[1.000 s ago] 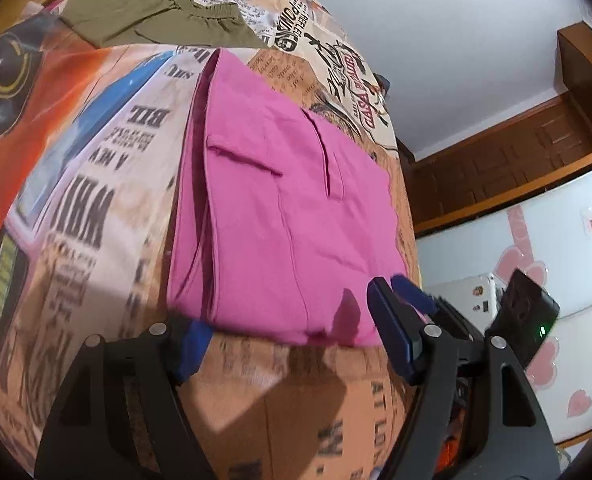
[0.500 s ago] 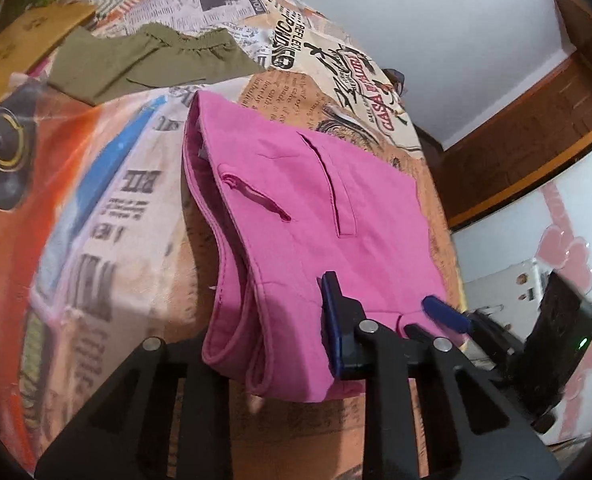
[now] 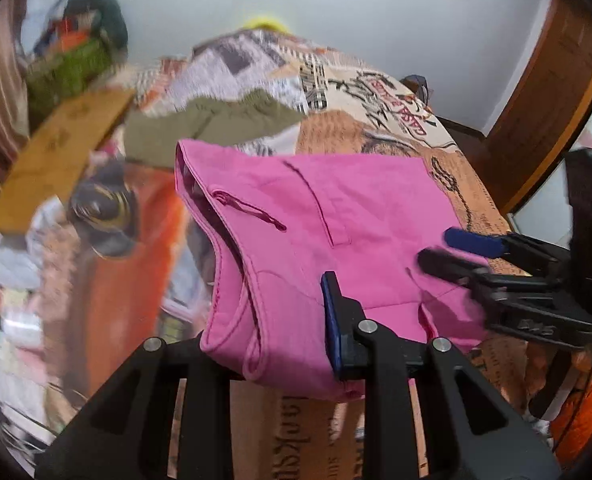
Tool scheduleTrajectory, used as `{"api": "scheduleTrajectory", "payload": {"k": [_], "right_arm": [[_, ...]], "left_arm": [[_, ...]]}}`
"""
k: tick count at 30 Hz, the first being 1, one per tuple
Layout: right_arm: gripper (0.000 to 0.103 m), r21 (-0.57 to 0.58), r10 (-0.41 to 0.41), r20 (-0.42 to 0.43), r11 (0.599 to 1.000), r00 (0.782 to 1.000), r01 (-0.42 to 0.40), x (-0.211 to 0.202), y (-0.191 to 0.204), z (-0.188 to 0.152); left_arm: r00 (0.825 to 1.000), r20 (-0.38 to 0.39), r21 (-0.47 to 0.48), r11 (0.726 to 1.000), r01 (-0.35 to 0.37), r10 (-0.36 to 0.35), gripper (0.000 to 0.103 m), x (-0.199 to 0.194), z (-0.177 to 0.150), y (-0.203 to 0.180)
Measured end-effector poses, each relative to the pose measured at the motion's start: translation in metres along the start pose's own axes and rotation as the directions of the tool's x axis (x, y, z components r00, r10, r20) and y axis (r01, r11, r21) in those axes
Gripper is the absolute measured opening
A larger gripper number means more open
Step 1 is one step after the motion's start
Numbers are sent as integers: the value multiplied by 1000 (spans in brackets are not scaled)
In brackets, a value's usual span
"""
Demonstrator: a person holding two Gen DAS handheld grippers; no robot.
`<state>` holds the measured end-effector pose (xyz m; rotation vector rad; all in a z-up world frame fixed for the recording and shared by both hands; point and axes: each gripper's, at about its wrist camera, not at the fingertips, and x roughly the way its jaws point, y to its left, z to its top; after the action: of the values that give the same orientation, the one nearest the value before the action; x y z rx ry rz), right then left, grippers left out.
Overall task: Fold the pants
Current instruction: 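Grasp the folded pants edge with the left gripper and lift it, then lift the pink pants edge with the left gripper and fold it over the stack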
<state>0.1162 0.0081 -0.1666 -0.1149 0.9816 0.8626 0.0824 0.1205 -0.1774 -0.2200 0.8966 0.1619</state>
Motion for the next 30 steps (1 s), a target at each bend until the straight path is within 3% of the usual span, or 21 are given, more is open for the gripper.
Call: {"api": "scheduleTrajectory", "payload": {"k": [5,10,16,22,26,30], "right_arm": [[54,-22,22,-80,999,997,-24,22,9,-5],[55,-47,48,-94,998,994,-52,20,10,-6],[55,17,61,-48,998,997,-61,0,-10,-10],[55,87,-16,-3,996,1000,16,-28,-47,-24],[55,86,-26,-47,996,999,30,-19,-54,-38],[56,93,-20,-12,995,1000,21,-19,-56,-45]], "left_arm": [[998,57,54,999,-9,6,23,-12,12,-9],[996,93,111,994,-3,-7,21,-17,20,-34],[993,117,216,976,-9,-16,20,-22,33,-65],[995,103,285,958,-16,-14,20,-17,39,-89],[994,101,298,955,10,-42,20,-17,44,-105],[994,92,316,948,29,-61,20,-13,48,-122]]}}
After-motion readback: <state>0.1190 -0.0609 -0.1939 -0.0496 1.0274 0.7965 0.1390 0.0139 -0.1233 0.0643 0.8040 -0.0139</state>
